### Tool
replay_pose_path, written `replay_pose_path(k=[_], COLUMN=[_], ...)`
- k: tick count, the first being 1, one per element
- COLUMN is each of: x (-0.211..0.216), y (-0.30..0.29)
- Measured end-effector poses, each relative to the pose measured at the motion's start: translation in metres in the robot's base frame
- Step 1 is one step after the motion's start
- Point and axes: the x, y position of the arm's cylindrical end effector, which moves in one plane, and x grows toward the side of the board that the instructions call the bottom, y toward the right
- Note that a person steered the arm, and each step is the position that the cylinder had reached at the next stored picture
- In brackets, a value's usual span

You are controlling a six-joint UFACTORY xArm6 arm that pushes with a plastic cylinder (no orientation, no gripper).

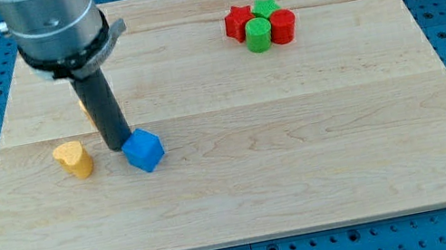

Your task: Slide the blue cube to the center of the board

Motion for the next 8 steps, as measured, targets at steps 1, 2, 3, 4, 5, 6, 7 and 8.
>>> replay_pose_path(k=[1,2,3,4,5,6,7,8], x=[0.024,0.025,0.017,0.022,0.018,0.011,-0.024,-0.041], y=[-0.010,0.000,0.034,0.070,0.085,0.104,0.115,0.114])
